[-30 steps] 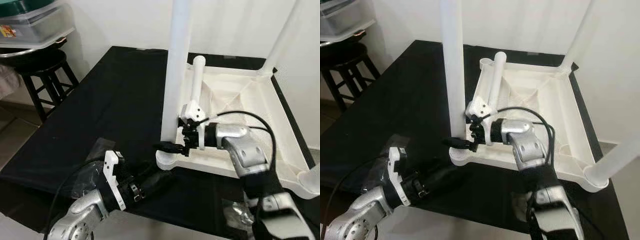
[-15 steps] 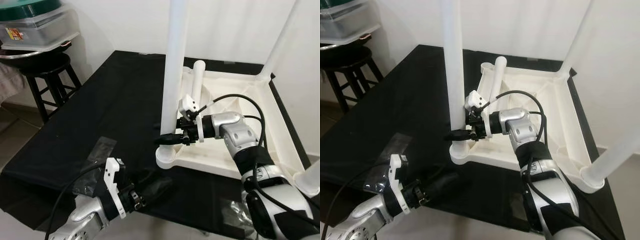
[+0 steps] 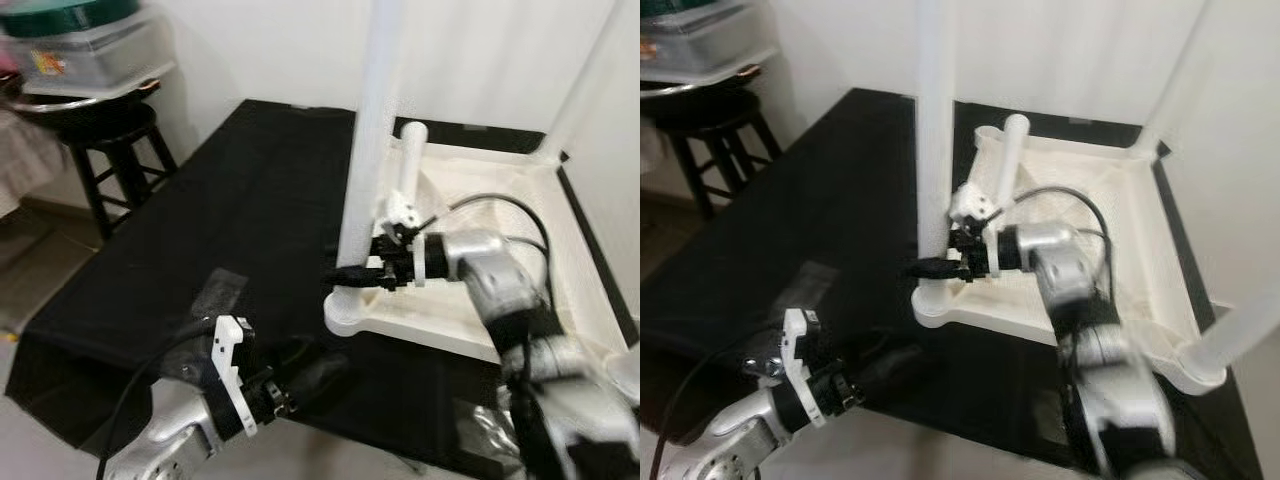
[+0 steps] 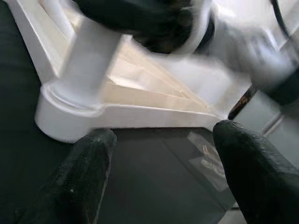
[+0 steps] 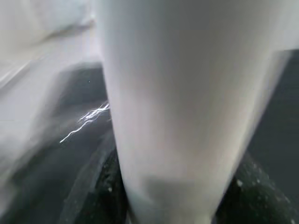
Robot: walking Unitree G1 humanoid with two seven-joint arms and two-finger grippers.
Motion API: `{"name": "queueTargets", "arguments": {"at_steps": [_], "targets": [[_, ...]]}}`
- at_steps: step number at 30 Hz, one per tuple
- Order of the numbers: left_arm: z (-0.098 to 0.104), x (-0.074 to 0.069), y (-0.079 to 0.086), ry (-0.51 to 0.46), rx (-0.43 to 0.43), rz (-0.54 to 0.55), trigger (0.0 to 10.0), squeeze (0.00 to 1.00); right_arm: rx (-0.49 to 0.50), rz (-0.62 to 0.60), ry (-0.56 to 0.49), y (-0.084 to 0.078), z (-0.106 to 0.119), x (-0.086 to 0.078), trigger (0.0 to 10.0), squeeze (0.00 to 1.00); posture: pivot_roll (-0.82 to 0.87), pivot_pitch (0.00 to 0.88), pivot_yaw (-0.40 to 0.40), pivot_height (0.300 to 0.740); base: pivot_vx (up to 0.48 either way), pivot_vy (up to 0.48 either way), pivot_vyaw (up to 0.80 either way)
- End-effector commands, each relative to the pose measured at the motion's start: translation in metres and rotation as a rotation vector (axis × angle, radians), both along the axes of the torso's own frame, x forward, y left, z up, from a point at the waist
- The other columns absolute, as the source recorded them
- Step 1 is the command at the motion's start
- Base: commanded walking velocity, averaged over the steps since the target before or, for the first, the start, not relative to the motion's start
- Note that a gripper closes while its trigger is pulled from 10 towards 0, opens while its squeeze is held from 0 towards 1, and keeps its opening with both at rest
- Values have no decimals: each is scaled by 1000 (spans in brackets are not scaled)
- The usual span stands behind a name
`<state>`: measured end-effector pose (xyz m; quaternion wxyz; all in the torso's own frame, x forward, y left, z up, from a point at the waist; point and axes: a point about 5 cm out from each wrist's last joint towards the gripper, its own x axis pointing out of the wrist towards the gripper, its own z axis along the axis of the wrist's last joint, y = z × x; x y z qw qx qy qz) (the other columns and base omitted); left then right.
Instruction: Building children table
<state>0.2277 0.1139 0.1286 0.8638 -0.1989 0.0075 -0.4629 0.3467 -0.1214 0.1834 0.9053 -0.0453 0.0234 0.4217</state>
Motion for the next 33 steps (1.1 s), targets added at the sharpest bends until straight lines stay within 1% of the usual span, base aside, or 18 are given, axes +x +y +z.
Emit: {"name": "queueTargets", "arguments": {"at_steps": [1,3,4,5,6,7,9,11,12,14,15,20,24,25,26,27,29,33], "targets": [[2,-1,1,-7,-5,1,10000,0,-104,-459,195,-25,-48,-16,0,0,0,132,-33,740,0,0,0],[3,1,3,-9,-6,2,10000,0,-57,-706,244,-18,-62,-44,0,0,3,134,-31,740,0,0,0],[3,1,2,-9,-6,0,10000,0,-36,-599,275,0,-64,-54,0,0,3,134,-31,740,0,0,0],[3,1,2,-9,-6,0,10000,0,-36,-599,275,0,-64,-54,0,0,3,134,-31,740,0,0,0],[3,2,2,-10,2,-7,10000,0,-99,-422,212,24,-57,-53,0,0,2,119,-22,740,0,0,0],[3,2,2,-10,2,-7,10000,0,-99,-422,212,24,-57,-53,0,0,2,119,-22,740,0,0,0],[2,5,1,-13,5,-13,10000,0,-145,-231,172,46,-54,-41,0,0,5,112,-32,740,0,0,0],[2,5,1,-14,4,-10,10000,0,-148,-221,164,47,-53,-36,0,0,5,112,-32,740,0,0,0],[3,5,1,-13,0,4,10000,0,-122,-253,190,47,-49,-37,10000,0,13,112,-34,740,0,0,0],[3,5,2,-13,-1,17,10000,0,-79,-265,206,47,-43,-39,10000,0,14,111,-35,740,0,0,0],[3,5,3,-13,-1,20,10000,0,-45,-242,224,49,-37,-42,10000,1000,15,110,-35,740,0,0,0],[3,5,3,-13,-1,18,10000,0,-16,-183,208,49,-26,-42,10000,1000,11,112,-35,740,0,0,0],[4,6,1,-14,-2,7,10000,0,7,27,112,43,-1,-37,10000,1000,5,113,-34,740,0,0,0],[4,6,0,-15,-3,3,10000,0,-12,138,49,35,11,-33,10000,835,7,115,-35,740,0,0,0],[4,6,0,-15,-3,3,10000,0,-12,138,49,35,11,-33,10000,835,7,115,-35,740,0,0,0],[4,6,-1,-14,-5,2,10000,0,-71,267,8,25,18,-25,10000,0,12,120,-33,740,0,0,0],[4,5,-1,-14,-6,3,10000,0,-161,410,0,11,24,-15,10000,0,21,123,-38,740,0,0,0],[4,4,-1,-13,-6,5,10000,0,-204,455,8,9,27,-7,10000,0,32,123,-41,740,0,0,0]]}}
